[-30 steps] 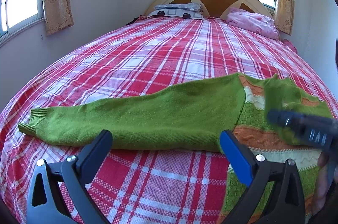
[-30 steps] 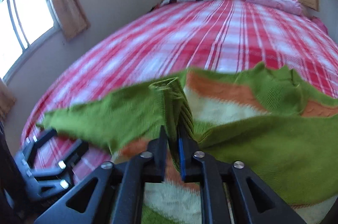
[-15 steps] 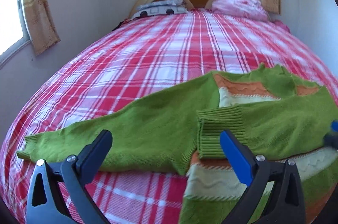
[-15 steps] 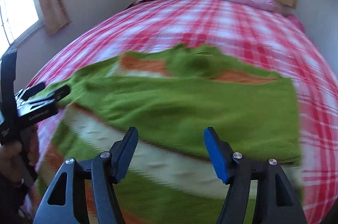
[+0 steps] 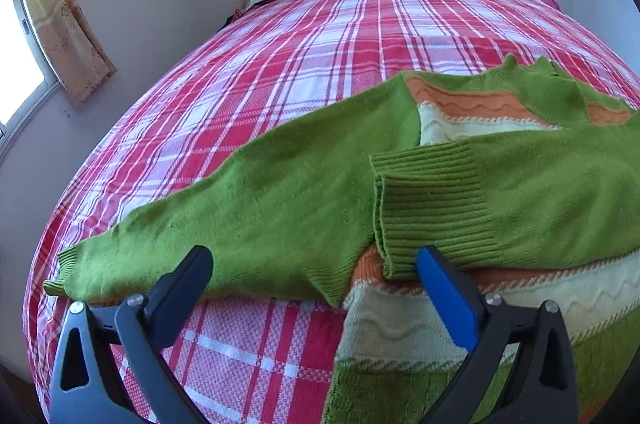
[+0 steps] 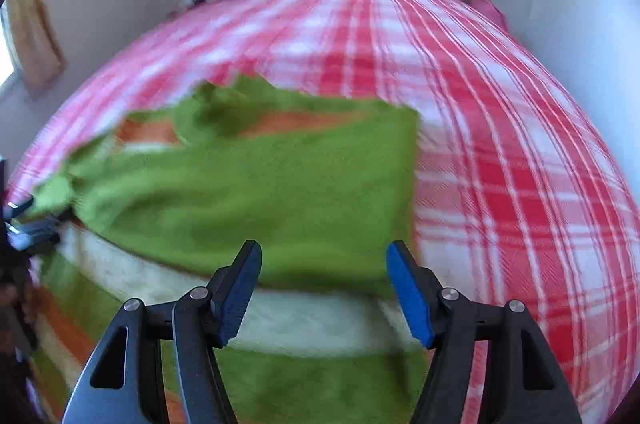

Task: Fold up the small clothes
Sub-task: 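Carry the sleeve across the sweater body and open the right gripper, then move the left tool to the other sleeve cuff and close on it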

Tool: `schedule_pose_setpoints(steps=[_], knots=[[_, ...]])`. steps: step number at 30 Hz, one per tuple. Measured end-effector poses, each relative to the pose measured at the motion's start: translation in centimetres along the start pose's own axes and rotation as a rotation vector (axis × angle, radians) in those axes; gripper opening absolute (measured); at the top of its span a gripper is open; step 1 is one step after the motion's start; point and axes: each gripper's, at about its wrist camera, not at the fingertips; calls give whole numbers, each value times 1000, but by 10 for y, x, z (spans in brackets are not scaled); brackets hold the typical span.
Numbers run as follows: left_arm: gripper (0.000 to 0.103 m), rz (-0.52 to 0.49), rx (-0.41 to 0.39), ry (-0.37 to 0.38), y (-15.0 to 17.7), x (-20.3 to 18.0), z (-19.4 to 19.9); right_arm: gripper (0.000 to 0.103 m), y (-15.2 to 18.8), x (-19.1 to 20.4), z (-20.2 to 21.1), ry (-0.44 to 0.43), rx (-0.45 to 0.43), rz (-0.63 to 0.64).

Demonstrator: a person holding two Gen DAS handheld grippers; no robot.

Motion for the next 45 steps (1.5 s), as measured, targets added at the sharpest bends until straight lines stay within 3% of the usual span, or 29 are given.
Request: schedule_pose_setpoints(steps=[2, 5, 10, 13, 17, 21, 23, 28, 31, 35, 36, 39, 45], knots=[[103, 5, -3, 1, 1, 0, 1, 66, -5, 8, -9, -12, 14, 7], [103, 8, -4, 16, 5, 3, 4, 66, 2, 8, -37, 19, 125, -18], [103, 56, -73, 36, 22, 31, 30, 67, 12, 26, -13, 120, 116, 53], [103, 82, -105, 17, 27, 51, 41, 67, -1, 49, 0, 52, 76, 68], [103, 132, -113, -44, 34, 88, 44, 67, -15, 95, -12, 0, 24, 136], [103, 202, -81, -115, 49, 136, 38, 68, 1, 123, -44, -16, 102, 172], [103, 243, -55, -157, 59, 164, 36, 68, 15, 125, -35, 2, 44, 192], [103, 341, -37, -256, 85, 231, 42, 74, 31, 111, -26, -40, 4, 145], [103, 460, -11, -292, 100, 272, 40, 77, 30, 118, -28, -10, -8, 163], [102, 571, -19, -266, 111, 296, 37, 80, 29, 119, -29, 8, -18, 167], [102, 608, -8, -231, 112, 301, 33, 80, 30, 117, -29, 5, -18, 163], [89, 705, 15, -133, 111, 308, 23, 82, 31, 118, -28, 11, -23, 164], [75, 846, 52, -32, 110, 313, 3, 84, 32, 117, -26, 22, -29, 166]])
Point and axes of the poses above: each gripper's, at about its wrist camera, not at the fingertips, and z roughly against the way its jaws point, x to its left, y to its underside, and after that the axes turned 3 degrees about y, right-handed
